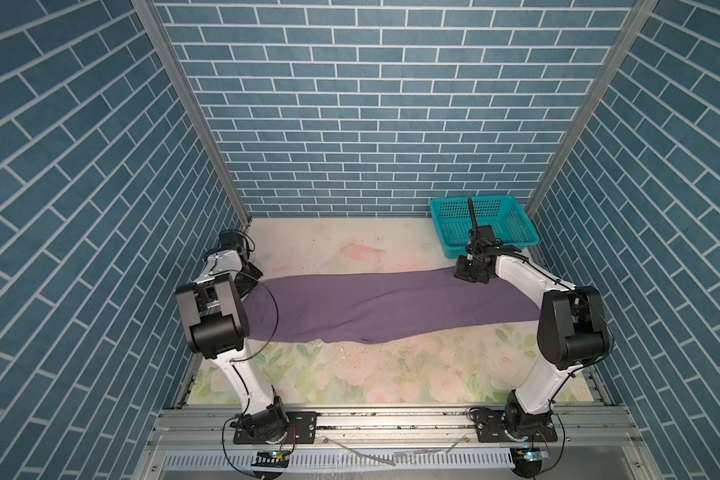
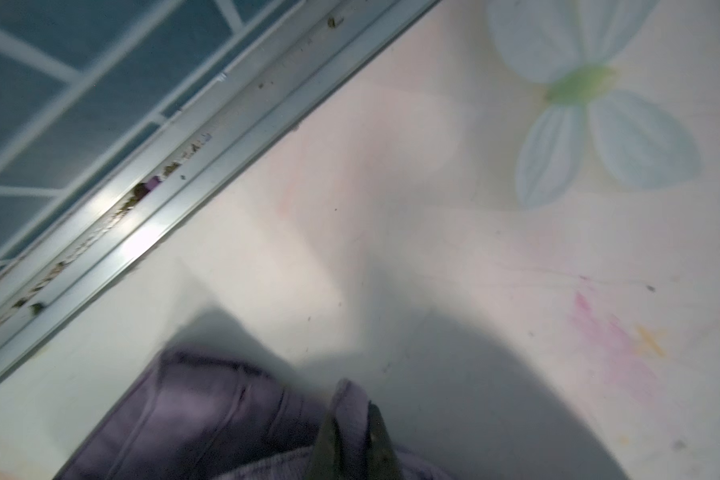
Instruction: Fold and stack the trousers
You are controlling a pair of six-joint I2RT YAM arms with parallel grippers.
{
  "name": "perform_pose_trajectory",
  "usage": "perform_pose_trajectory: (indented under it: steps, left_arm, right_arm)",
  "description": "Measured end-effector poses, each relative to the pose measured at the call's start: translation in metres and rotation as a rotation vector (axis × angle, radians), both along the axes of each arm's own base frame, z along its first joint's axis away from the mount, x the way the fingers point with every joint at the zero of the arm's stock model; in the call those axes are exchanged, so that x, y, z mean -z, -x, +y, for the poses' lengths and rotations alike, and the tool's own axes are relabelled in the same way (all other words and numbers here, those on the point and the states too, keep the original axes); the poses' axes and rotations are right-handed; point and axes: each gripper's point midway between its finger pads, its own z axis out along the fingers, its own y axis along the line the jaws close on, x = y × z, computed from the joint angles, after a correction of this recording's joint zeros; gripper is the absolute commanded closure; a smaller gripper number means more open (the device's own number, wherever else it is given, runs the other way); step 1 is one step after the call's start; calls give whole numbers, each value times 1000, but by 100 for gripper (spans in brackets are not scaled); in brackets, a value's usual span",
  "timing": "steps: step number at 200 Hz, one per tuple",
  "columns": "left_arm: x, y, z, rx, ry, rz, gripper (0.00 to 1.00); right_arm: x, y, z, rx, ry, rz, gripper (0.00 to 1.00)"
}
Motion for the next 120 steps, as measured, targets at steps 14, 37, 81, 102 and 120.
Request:
perform_pose_trajectory:
  steps: [14, 37, 81, 102, 120]
  left_arm:
    - [-37, 12, -2, -1, -35, -48, 100]
    - [-83, 37, -4, -7, -94, -94, 100]
    - [-83, 94, -9, -25, -136, 18, 100]
    - [-62, 118, -6, -44, -129, 107, 100]
    - [-50, 131, 1, -67, -128, 157, 100]
  right_arm:
    - [-1, -2, 2, -4, -9, -10, 100]
    - [-1, -5, 5, -9, -23, -28, 100]
    - [6, 0, 10, -29, -57, -19, 100]
    - [5, 4, 11, -40, -61, -25, 100]
    - [2, 7, 10, -50, -61, -35, 100]
